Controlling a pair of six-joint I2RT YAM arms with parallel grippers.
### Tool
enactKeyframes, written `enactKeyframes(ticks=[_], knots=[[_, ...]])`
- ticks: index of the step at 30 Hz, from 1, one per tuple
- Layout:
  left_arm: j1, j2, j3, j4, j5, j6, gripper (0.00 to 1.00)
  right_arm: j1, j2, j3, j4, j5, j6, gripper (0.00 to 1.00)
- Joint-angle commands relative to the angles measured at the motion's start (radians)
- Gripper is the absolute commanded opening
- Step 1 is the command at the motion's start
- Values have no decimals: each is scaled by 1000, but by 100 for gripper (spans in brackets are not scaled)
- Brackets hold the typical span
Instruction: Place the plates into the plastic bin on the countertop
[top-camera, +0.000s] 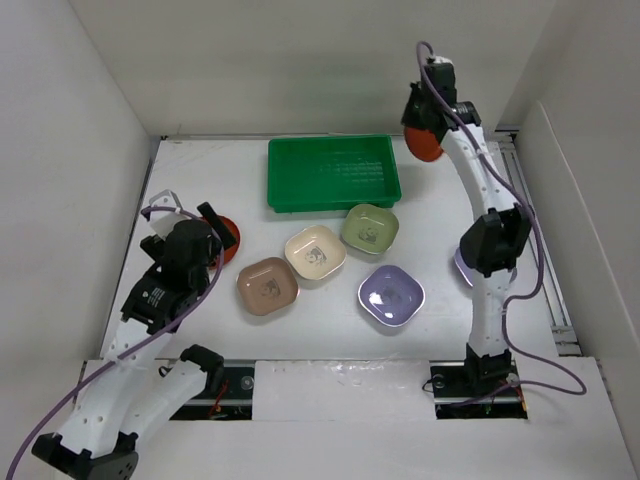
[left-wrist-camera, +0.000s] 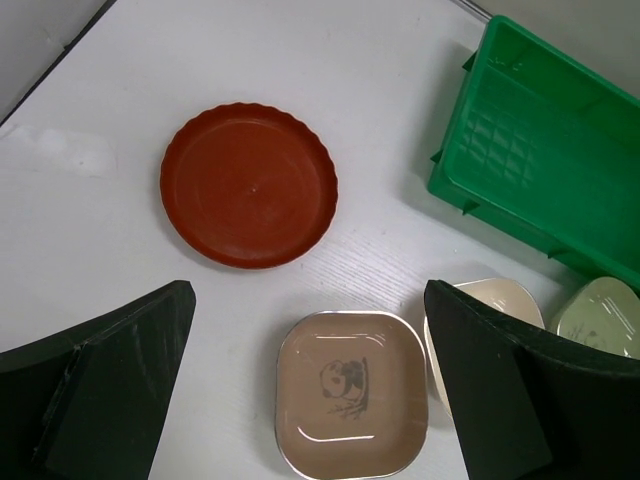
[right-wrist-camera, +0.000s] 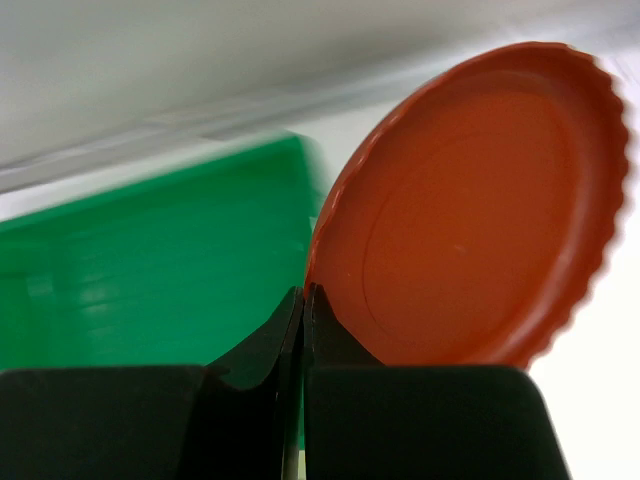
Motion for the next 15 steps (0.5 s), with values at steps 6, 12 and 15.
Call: enactKeyframes(ticks=[6,12,15], knots=[[5,23,10,8,-32,-16,100,277,34,164,-9,-107,-217,0],[5,52,10,8,-41,-16,100,395,156,218,1,-65,-237,0],[5,52,19,8,-41,-16,100,420,205,227,35,-55,-237,0]])
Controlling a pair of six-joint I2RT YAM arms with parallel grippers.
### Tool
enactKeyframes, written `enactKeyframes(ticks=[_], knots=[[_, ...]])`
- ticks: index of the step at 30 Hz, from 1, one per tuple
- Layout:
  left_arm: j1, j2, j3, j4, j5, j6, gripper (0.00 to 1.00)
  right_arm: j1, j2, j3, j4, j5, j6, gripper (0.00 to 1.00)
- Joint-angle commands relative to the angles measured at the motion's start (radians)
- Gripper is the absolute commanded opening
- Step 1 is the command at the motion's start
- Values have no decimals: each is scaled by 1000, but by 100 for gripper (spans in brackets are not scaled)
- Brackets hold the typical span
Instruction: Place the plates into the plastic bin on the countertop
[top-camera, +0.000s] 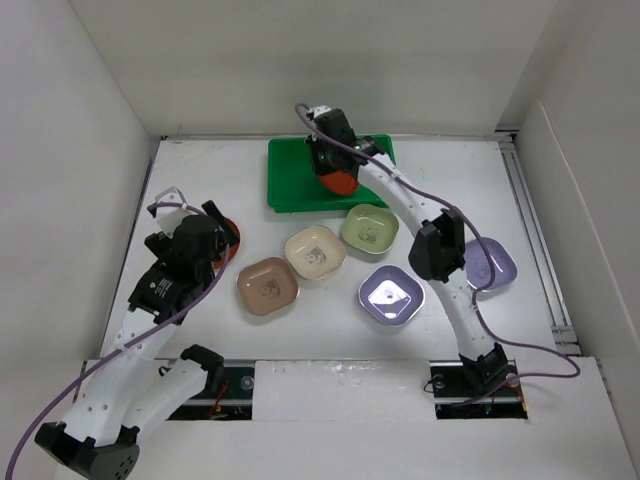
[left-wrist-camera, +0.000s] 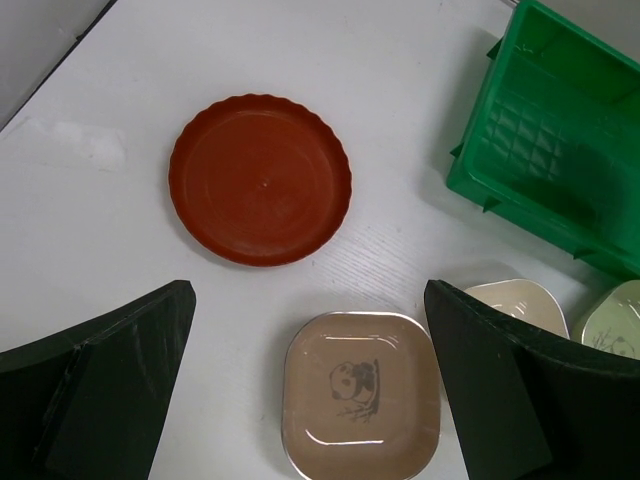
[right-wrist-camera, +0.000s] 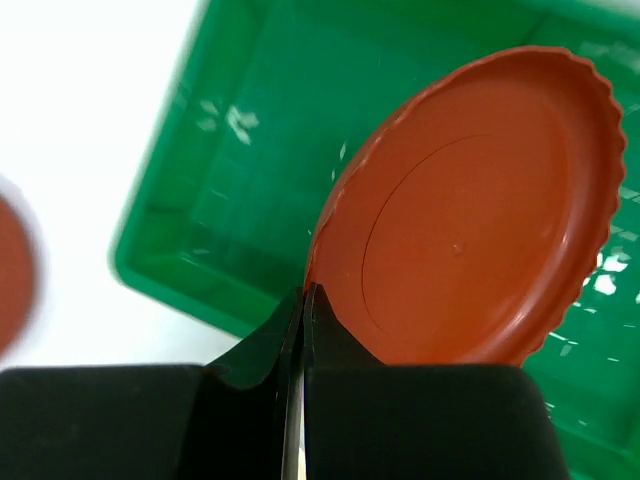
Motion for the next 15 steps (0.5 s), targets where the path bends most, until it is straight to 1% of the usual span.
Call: enactKeyframes(ticks=[1,4,7,8,9,10,11,12,13,14,15], knots=[[5,-1,19,8,-22,-7,100,-7,38,47,24,20,-29,0],[5,-1,19,8,-22,-17,100,-7,75,96,24,20,-18,0],[5,-1,19,8,-22,-18,100,-7,115,107,24,20,-18,0],[5,8,19,8,-22,-18,100,-7,127,116,24,20,-18,7],[5,8,19,8,-22,-18,100,-7,127,116,35,20,-18,16],[5,8,19,8,-22,-18,100,-7,127,116,35,20,-18,27],[5,8,19,8,-22,-18,100,-7,127,104,44,9,-9,59],[5,19,19,8,-22,-18,100,3,127,84,53,0,5,69],[5,29,19,-1,-22,-18,100,3,106,84,53,-9,5,69],[5,30,19,-1,-36,-18,100,16,83,31,99,-9,5,86],[5,43,19,-11,-45,-30,100,26,22,0,130,-9,14,100]])
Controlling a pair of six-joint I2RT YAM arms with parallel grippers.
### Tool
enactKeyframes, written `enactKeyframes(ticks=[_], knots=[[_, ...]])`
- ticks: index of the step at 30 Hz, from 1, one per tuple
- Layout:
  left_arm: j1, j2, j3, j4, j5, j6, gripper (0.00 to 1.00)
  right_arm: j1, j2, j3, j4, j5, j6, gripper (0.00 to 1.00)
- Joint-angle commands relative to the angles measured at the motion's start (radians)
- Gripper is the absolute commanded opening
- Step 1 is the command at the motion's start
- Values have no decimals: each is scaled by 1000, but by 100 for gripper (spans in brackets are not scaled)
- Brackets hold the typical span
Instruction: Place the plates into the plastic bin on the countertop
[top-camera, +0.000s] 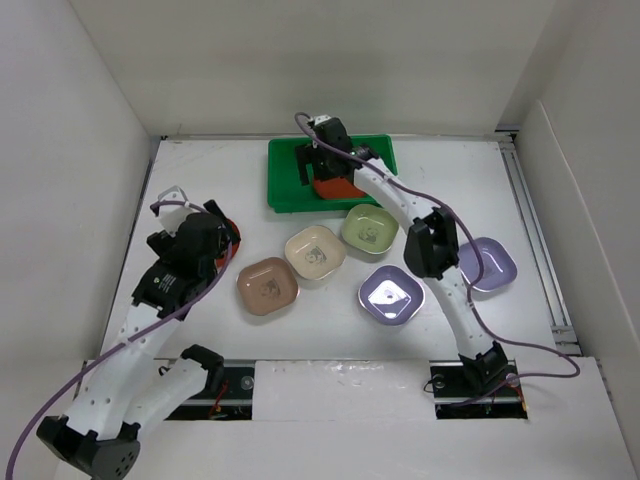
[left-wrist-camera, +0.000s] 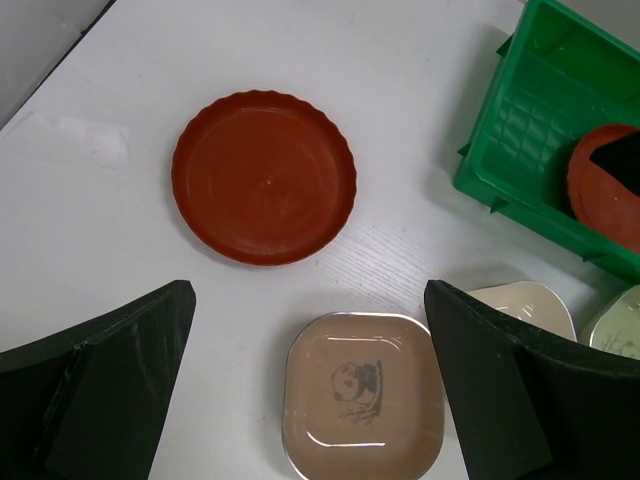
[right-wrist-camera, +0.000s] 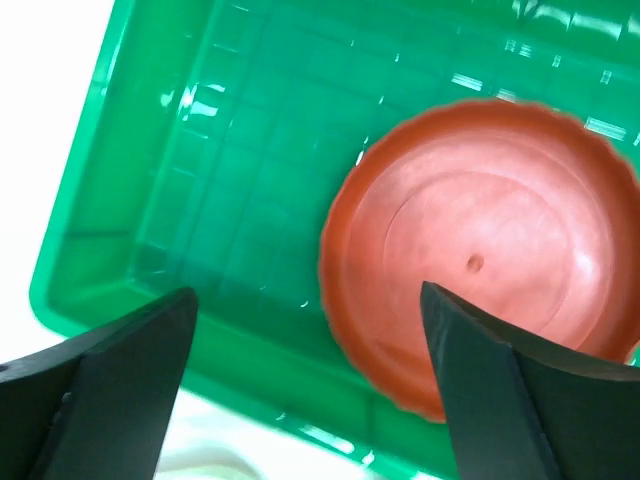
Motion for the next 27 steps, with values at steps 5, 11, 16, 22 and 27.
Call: enactKeyframes(ticks=[5,11,16,22,27], knots=[[5,120,70,-80,-40,-161,100,50,-271,-75,147,21,50,100],[20,210,27,-109,44,-495,100,50,-576,-363,162,38,114,100],[282,301,-42,35,271,-495,100,59,-817,-701,258,-54,135,100],[511,426,-160,170,382,-505,100,79,-1026,-983,341,-128,167,100],[527,561,-171,241,391,-546,100,88,-1100,-1065,364,-172,176,100]])
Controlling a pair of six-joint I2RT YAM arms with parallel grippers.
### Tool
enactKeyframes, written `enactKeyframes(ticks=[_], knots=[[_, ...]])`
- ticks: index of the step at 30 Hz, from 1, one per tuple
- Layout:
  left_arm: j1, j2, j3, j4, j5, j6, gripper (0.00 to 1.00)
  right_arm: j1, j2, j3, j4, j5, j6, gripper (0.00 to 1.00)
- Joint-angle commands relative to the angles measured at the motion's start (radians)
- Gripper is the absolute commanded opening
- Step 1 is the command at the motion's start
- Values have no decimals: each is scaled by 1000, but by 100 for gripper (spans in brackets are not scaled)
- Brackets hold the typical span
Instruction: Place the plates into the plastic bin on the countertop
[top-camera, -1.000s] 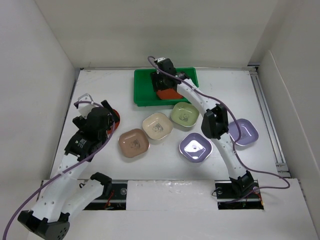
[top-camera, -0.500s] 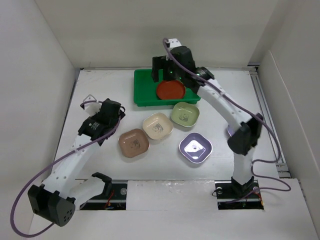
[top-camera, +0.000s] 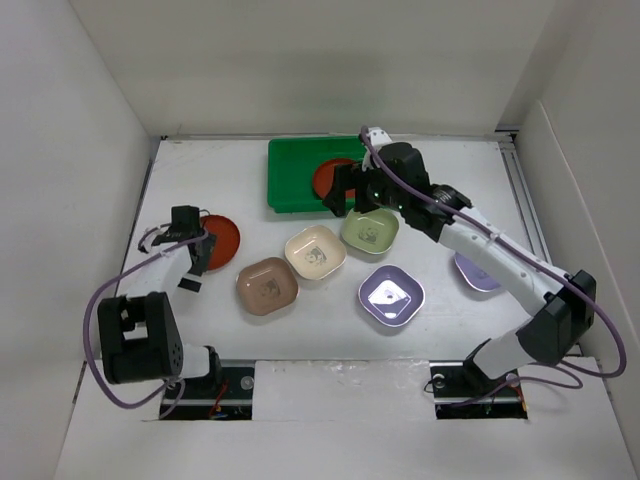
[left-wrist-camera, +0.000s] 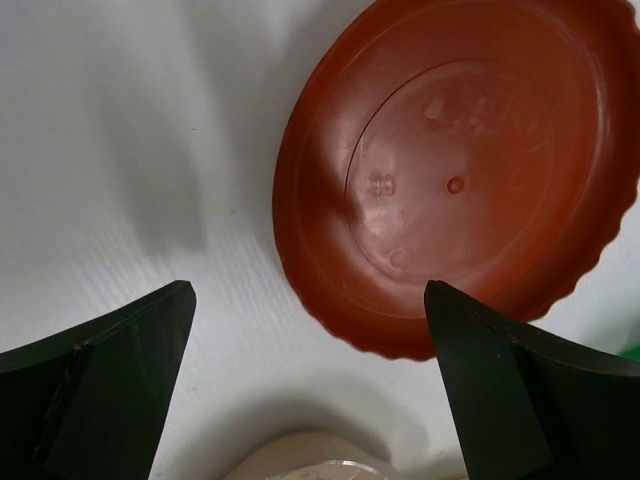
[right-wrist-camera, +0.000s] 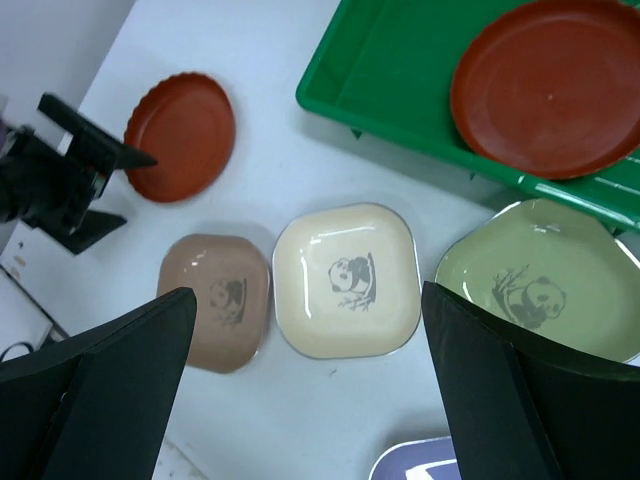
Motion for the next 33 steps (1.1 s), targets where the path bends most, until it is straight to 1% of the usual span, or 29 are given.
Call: enactKeyframes(ticks=[1,3,4,5,8,9,10,12,13,14,15,16,17,20,22,24,25,26,27,28,29,30,31,32,33], knots=[[5,81,-3,89,30,-60,100,12,-84,-21,83,-46,15,100],[5,128,-3,112,21,-82,98,12,-109,-31,83,-46,15,100],[16,177,-3,126,21,-82,96,12,-123,-57,83,-57,15,100],[25,198,-3,136,45,-82,92,12,-152,-66,83,-57,15,100],[34,260,-3,146,55,-92,82,12,-211,-95,83,-57,15,100],[34,260,-12,146,55,-101,68,12,-224,-107,83,-57,15,100],[34,272,-12,158,55,-102,60,12,-236,-108,83,-48,15,100],[34,286,-30,173,55,-126,39,12,-270,-117,74,-39,6,100],[34,286,-30,184,55,-126,24,12,-281,-117,74,-30,6,100],[45,304,-30,184,55,-126,20,12,-290,-117,61,-30,6,100],[57,332,-30,184,68,-126,7,12,-308,-117,49,-19,-3,100],[57,347,-18,184,69,-115,7,12,-308,-117,49,-19,-3,100],[71,359,-18,193,84,-106,0,12,-323,-117,40,-8,-3,100],[111,369,17,193,104,-77,0,-12,-347,-117,31,-8,-13,100],[120,320,68,149,104,-57,0,-23,-369,-117,11,-8,-13,100],[120,251,123,95,24,-57,0,-43,-389,-138,11,6,-13,100],[111,164,182,51,-6,-57,0,-43,-411,-138,11,16,0,100],[79,119,215,36,-83,-57,0,-52,-422,-152,11,16,10,100],[64,78,249,26,-111,-57,0,-52,-422,-152,2,29,10,100],[45,42,314,26,-131,-33,0,-64,-435,-166,2,29,10,100],[28,-14,344,50,-142,-7,0,-77,-446,-166,-11,41,23,100],[-14,-31,371,84,-142,28,0,-77,-446,-179,-11,41,23,100],[-34,-41,394,128,-107,71,0,-89,-455,-189,-20,52,32,100],[-56,-30,442,225,-65,125,0,-104,-456,-189,-20,52,32,100],[-94,-4,479,251,23,200,0,-113,-466,-189,-20,52,42,100]])
